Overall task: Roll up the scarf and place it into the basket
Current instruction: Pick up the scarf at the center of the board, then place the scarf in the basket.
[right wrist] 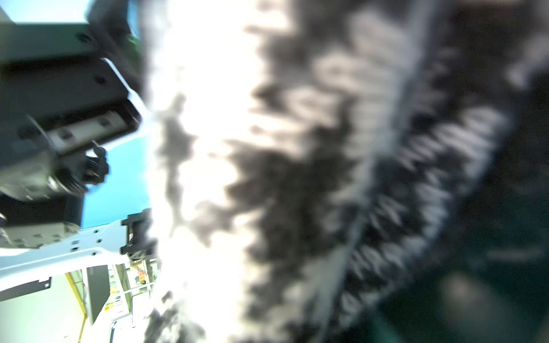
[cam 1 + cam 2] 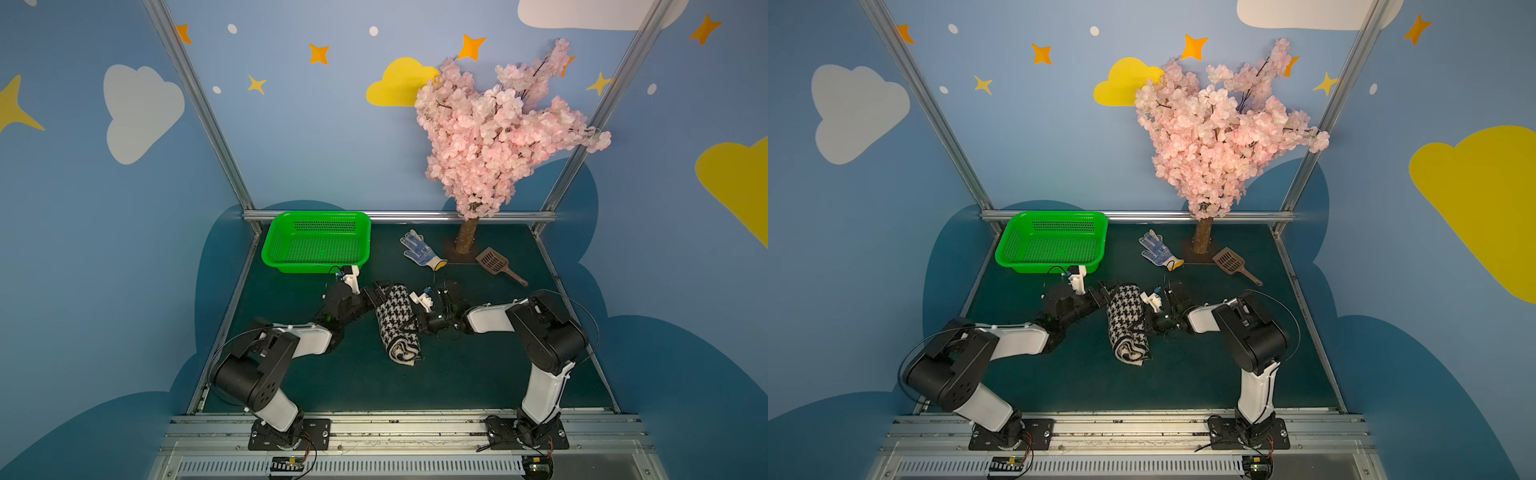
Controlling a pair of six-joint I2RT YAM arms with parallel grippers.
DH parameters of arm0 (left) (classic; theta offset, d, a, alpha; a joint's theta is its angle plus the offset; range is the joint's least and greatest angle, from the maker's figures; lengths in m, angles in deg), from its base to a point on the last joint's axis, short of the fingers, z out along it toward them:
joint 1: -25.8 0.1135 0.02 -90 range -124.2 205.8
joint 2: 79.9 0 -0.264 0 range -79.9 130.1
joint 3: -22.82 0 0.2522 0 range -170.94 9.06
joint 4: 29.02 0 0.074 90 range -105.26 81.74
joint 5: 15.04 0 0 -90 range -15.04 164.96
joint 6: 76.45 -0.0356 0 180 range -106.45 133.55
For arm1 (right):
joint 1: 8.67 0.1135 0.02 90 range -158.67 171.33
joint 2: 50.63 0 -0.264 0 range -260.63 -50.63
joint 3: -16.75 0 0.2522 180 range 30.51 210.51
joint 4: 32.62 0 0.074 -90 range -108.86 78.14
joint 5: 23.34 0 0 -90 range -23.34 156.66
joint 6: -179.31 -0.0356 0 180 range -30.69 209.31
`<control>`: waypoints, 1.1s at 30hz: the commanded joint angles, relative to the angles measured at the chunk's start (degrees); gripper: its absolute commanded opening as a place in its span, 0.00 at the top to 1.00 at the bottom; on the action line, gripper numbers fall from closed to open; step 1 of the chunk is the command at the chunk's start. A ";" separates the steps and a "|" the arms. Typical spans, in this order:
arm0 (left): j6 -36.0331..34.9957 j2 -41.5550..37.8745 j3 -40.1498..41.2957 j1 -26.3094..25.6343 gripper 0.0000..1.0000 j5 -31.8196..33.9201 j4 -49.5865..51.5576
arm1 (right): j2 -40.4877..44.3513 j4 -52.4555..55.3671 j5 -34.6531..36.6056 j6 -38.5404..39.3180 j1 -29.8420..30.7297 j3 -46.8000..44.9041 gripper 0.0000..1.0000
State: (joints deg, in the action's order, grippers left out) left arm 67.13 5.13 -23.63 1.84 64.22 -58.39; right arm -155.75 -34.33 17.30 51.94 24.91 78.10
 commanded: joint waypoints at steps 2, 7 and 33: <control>-7.73 -14.79 -5.54 2.41 0.00 3.42 23.76 | 7.46 7.50 -1.68 0.64 0.30 7.75 1.00; -8.18 -24.30 -9.12 7.58 0.00 2.93 38.25 | 6.15 17.81 -0.75 2.74 0.76 24.36 1.00; -8.08 -38.81 -0.29 14.96 0.00 0.78 47.30 | -52.04 21.49 9.61 -1.82 1.96 107.50 1.00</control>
State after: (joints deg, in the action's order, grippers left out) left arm 58.95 -33.25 -25.40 16.63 66.17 -10.94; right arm -206.52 -7.27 24.25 49.85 27.34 185.70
